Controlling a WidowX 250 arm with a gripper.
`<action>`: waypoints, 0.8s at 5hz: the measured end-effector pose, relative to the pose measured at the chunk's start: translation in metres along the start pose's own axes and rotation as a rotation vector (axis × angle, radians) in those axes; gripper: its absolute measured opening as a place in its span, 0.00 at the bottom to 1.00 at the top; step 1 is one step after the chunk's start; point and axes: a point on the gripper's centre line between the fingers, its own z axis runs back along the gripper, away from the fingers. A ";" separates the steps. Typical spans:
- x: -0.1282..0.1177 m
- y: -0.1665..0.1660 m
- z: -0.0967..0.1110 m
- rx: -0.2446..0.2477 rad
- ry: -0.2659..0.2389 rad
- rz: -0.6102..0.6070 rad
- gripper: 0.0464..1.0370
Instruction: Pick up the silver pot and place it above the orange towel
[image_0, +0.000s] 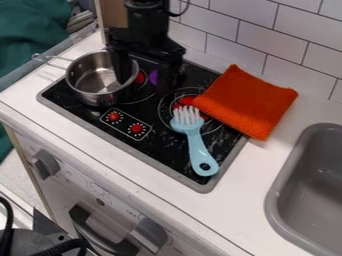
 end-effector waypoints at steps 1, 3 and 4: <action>-0.012 0.012 0.002 0.003 -0.022 0.022 0.97; -0.013 0.036 -0.010 0.005 -0.037 0.063 0.97; -0.013 0.042 -0.022 -0.001 -0.019 0.056 0.97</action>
